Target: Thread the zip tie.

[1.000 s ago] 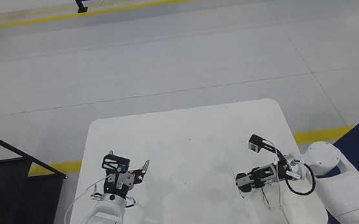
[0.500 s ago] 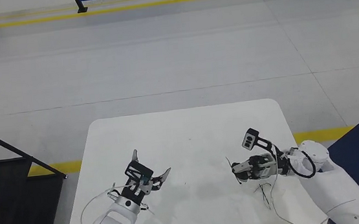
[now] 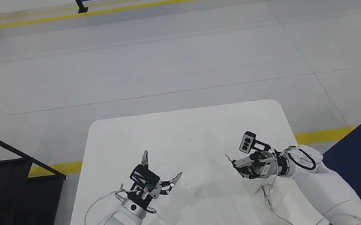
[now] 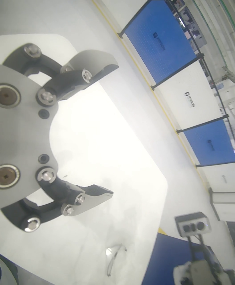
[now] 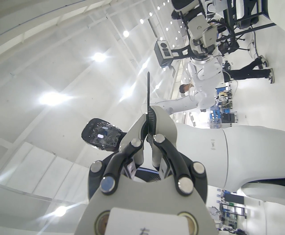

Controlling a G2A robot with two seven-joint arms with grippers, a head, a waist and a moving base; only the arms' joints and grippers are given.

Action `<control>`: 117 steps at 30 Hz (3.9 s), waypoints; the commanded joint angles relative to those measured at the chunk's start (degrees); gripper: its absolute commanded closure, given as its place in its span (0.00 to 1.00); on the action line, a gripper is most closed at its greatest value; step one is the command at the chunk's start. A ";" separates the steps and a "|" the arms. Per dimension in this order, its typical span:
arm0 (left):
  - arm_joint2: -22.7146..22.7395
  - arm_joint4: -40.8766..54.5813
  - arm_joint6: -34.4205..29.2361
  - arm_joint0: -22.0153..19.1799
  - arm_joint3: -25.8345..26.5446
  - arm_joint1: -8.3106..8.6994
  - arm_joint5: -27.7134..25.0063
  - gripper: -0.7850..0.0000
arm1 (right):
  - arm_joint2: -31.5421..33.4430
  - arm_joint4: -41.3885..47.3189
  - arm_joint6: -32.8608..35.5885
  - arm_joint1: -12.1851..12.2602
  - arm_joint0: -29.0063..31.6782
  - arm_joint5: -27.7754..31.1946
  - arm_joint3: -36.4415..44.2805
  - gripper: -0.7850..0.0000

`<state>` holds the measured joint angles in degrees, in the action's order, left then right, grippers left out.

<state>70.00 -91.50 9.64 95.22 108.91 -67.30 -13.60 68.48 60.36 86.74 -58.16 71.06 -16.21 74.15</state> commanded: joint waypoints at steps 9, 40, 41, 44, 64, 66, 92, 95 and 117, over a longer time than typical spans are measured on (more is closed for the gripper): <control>-5.84 -6.82 8.39 -2.44 -3.40 -0.41 -0.04 0.00 | -8.03 31.96 -8.55 -1.52 -0.60 -9.90 -1.02 1.00; -9.88 -11.15 7.91 -4.89 -4.19 -1.12 4.31 0.00 | -13.68 54.30 -24.28 -1.73 1.48 -25.60 0.56 1.00; -10.05 -11.46 7.71 -5.04 -4.24 -1.14 4.22 0.00 | -13.65 55.34 -24.82 -1.87 1.65 -26.15 0.58 1.00; -10.66 -12.38 6.99 -5.47 -4.18 -1.21 4.18 0.00 | -13.41 56.80 -26.24 -2.18 1.84 -27.56 0.50 1.00; -12.91 -13.49 5.80 -7.83 -4.66 -1.71 4.04 0.00 | -13.14 56.49 -29.19 -3.50 2.52 -30.24 -0.10 1.00; -13.41 -13.95 5.46 -7.88 -4.58 -1.79 4.39 0.00 | -13.14 56.49 -29.19 -3.50 2.52 -30.24 -0.10 1.00; -21.34 -14.82 6.81 -16.42 -10.72 -4.72 8.99 0.51 | -13.14 56.49 -29.19 -3.50 2.52 -30.24 -0.10 1.00; -21.81 -14.70 7.00 -17.05 -11.48 -5.03 9.60 0.51 | -13.14 56.49 -29.19 -3.50 2.52 -30.24 -0.10 1.00; -22.09 -15.49 7.11 -17.96 -12.92 -6.03 11.81 0.78 | -13.14 56.49 -29.19 -3.50 2.52 -30.24 -0.10 1.00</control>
<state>47.90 -107.03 16.75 77.32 96.02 -73.29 -1.83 55.34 116.85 57.56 -61.66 73.58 -46.45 74.06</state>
